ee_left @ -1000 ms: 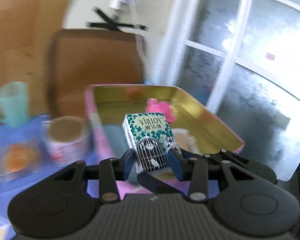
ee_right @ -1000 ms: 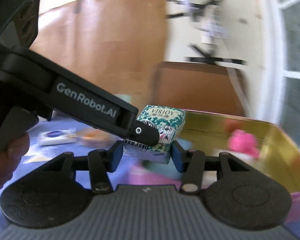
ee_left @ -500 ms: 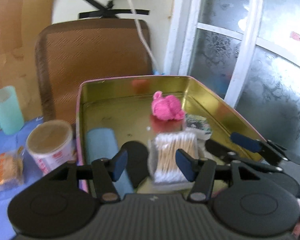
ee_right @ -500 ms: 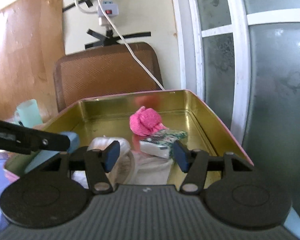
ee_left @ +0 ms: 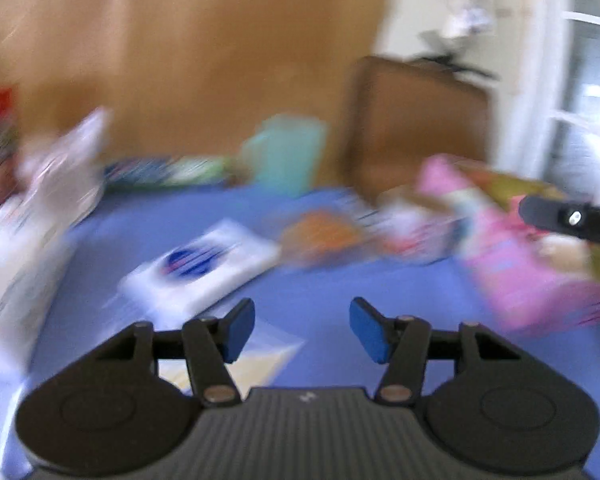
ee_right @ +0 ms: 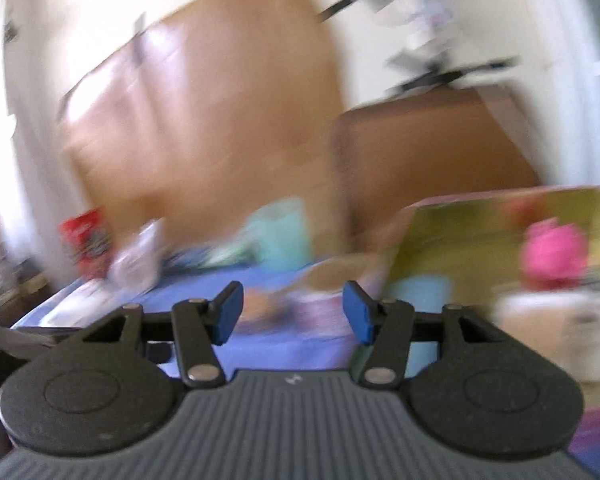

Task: Organize soft objects

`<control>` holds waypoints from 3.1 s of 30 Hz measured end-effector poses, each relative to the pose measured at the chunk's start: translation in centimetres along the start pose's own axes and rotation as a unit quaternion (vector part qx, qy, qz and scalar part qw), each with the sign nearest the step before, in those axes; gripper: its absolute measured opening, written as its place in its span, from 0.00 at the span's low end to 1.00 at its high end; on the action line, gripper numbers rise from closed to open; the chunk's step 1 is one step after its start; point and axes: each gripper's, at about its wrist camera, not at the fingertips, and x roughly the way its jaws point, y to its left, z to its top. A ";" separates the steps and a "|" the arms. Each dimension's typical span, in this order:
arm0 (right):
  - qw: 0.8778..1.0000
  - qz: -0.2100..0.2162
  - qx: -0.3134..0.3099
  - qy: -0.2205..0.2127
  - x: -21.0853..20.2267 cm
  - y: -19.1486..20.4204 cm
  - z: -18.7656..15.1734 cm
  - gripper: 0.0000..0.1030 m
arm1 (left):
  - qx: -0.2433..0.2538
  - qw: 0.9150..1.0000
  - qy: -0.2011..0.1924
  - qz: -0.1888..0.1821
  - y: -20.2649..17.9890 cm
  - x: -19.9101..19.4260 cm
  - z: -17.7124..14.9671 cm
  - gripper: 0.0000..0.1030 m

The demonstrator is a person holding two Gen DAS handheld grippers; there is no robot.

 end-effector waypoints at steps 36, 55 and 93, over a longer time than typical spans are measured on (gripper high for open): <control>0.995 0.029 0.067 0.075 0.5 0.9 -7.1 0.47 | 0.013 0.998 0.008 0.068 1.3 0.9 -2.4 0.55; 0.998 0.026 0.030 0.048 -0.3 1.8 -7.3 0.60 | 0.016 0.996 0.015 0.086 1.5 1.2 -2.2 0.69; 0.999 0.002 0.021 0.036 -1.0 2.8 -7.5 0.60 | 0.032 0.996 0.026 0.079 1.0 1.4 -2.2 0.81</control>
